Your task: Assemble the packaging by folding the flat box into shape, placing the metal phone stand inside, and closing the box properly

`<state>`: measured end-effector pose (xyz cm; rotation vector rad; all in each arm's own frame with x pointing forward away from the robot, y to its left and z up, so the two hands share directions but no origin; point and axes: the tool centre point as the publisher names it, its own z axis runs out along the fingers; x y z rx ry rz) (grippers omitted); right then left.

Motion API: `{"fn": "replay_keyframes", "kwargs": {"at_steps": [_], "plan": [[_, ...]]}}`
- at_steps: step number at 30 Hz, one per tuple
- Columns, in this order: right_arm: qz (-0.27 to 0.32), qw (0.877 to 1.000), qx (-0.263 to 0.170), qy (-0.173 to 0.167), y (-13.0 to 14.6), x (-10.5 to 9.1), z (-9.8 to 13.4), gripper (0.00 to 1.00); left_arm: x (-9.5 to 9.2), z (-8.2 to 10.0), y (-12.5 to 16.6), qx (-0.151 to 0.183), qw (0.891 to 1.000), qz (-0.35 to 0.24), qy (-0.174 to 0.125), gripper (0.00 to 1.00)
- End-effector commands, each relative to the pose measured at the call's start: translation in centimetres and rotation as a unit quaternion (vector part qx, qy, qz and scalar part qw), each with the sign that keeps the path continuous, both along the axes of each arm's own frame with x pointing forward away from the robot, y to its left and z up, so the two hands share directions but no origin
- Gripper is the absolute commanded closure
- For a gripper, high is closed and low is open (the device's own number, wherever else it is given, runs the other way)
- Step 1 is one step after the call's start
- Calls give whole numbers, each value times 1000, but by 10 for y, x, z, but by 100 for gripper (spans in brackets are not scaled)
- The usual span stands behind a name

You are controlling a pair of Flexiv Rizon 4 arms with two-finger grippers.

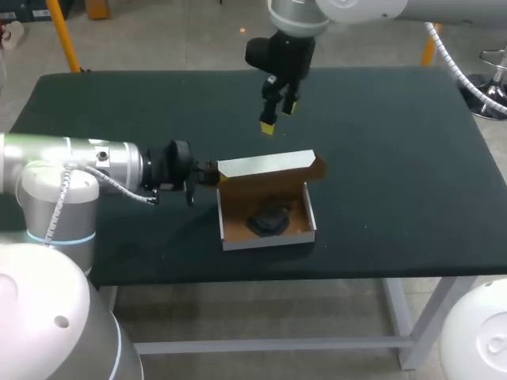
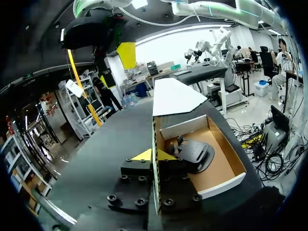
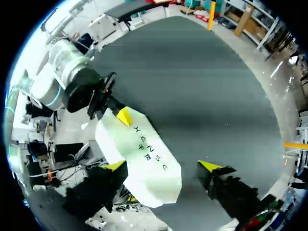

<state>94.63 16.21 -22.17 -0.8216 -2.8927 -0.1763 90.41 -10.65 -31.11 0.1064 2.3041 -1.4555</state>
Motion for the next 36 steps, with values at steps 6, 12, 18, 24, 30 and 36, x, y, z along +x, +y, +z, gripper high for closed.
{"fn": "replay_keyframes", "kwargs": {"at_steps": [6,12,18,24,30,36], "plan": [[-60,998,-15,-7,-6,-11,-5,0,-9,-7,2,-17,999,4,-30,100],[-87,996,-3,-4,-11,-18,-11,0,-10,-8,2,-12,999,5,-46,100],[-98,995,9,3,-14,-25,-18,0,-9,-9,2,-6,998,0,-64,100],[-112,994,15,7,-17,-32,-23,0,-9,-9,2,-3,996,-12,-86,100],[-114,993,17,6,-18,-33,-24,0,-7,-10,2,11,993,-21,-113,100],[-114,993,17,6,-18,-33,-24,0,-5,-12,1,16,991,-31,-129,100]]}}
